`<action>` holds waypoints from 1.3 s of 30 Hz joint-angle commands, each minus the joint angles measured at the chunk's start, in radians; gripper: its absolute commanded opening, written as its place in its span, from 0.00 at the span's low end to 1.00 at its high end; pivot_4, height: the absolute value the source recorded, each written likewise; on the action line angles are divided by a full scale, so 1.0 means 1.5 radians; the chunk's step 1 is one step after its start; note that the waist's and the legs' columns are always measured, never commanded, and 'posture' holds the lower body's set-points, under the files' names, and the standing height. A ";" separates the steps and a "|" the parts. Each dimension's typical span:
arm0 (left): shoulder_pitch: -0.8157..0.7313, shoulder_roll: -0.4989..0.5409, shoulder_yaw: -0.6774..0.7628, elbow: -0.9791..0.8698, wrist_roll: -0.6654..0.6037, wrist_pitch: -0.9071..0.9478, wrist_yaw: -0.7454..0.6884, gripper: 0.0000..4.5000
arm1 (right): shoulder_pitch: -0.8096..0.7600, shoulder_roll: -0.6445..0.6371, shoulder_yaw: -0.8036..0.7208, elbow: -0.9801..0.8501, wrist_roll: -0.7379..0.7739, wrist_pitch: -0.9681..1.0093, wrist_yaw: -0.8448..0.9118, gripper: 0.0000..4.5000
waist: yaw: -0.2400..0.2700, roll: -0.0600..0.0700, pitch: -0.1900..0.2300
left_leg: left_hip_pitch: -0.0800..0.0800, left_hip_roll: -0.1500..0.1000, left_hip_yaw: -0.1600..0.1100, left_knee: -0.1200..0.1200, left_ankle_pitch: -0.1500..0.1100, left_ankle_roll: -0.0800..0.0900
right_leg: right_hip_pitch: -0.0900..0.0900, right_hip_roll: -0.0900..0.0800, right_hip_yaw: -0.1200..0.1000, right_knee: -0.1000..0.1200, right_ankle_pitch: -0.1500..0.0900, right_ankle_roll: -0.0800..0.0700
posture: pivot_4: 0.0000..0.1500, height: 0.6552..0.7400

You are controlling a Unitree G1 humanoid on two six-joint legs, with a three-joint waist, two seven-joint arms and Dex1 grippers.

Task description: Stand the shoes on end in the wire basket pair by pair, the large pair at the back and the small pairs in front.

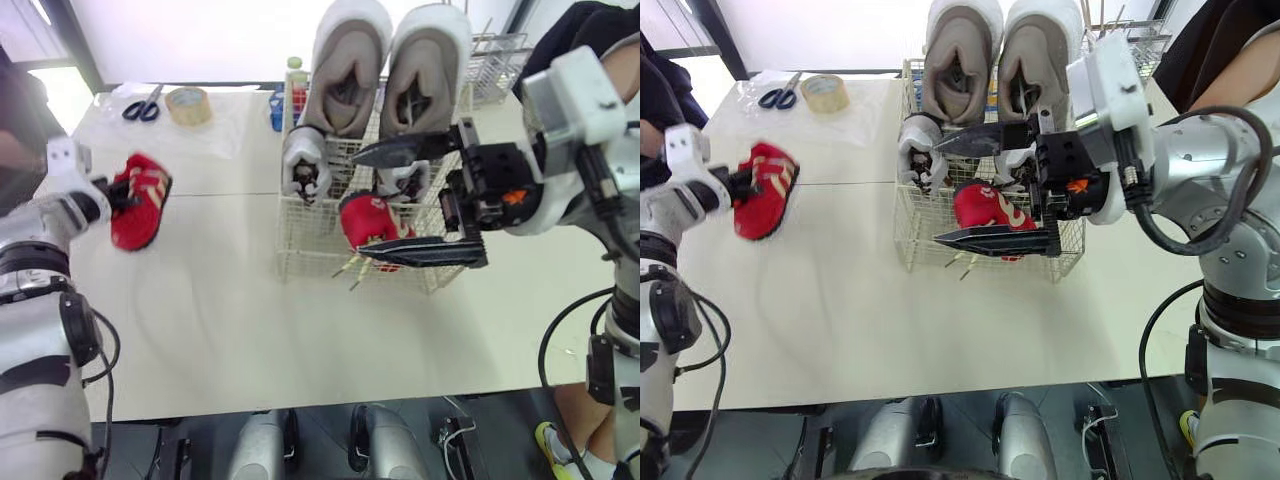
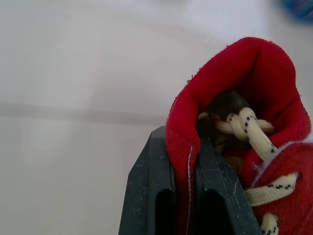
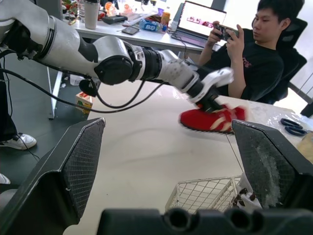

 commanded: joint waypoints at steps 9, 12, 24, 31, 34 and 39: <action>0.149 -0.272 0.071 -0.773 -0.212 -0.016 0.239 0.01 | 0.113 -0.053 -0.138 -0.004 0.055 0.042 -0.086 1.00 | -0.001 0.000 0.000 | 0.002 -0.001 0.000 0.000 0.000 0.000 | 0.003 -0.001 0.000 -0.001 0.000 0.001 | 1.00 1.00; 0.170 -0.342 0.027 -0.856 -0.192 -0.027 0.307 0.01 | 0.136 -0.064 -0.150 -0.006 0.056 0.046 -0.094 1.00 | -0.001 0.000 0.000 | 0.006 -0.001 0.000 0.000 0.000 0.000 | 0.006 -0.001 0.000 -0.001 0.000 0.001 | 1.00 1.00; 0.318 -0.434 -0.132 -0.920 -0.027 -0.219 0.328 0.01 | 0.102 -0.064 -0.083 0.029 0.009 0.021 -0.076 1.00 | 0.000 0.000 0.000 | 0.008 0.000 0.000 0.000 0.000 0.001 | 0.008 0.000 0.001 -0.001 0.000 0.000 | 1.00 1.00; 0.366 -0.486 -0.188 -0.851 -0.006 -0.339 0.275 0.01 | 0.086 -0.076 -0.071 0.038 -0.014 0.016 -0.057 1.00 | 0.001 0.000 0.000 | 0.008 0.000 0.000 0.000 -0.003 0.005 | 0.008 -0.001 0.000 -0.002 0.000 0.000 | 1.00 1.00; 0.376 -0.497 -0.211 -0.817 -0.005 -0.374 0.243 0.01 | 0.081 -0.075 -0.077 0.036 -0.015 0.019 -0.065 1.00 | 0.000 0.000 0.000 | 0.008 0.000 0.000 0.000 -0.003 0.005 | 0.008 -0.001 0.000 -0.002 0.000 0.000 | 1.00 1.00; 0.395 -0.500 -0.240 -0.766 0.024 -0.443 0.206 0.01 | 0.088 -0.072 -0.085 0.030 -0.014 0.019 -0.074 1.00 | 0.001 0.000 0.000 | 0.008 0.000 0.000 0.000 -0.003 0.006 | 0.008 -0.001 0.000 -0.002 0.000 0.000 | 1.00 1.00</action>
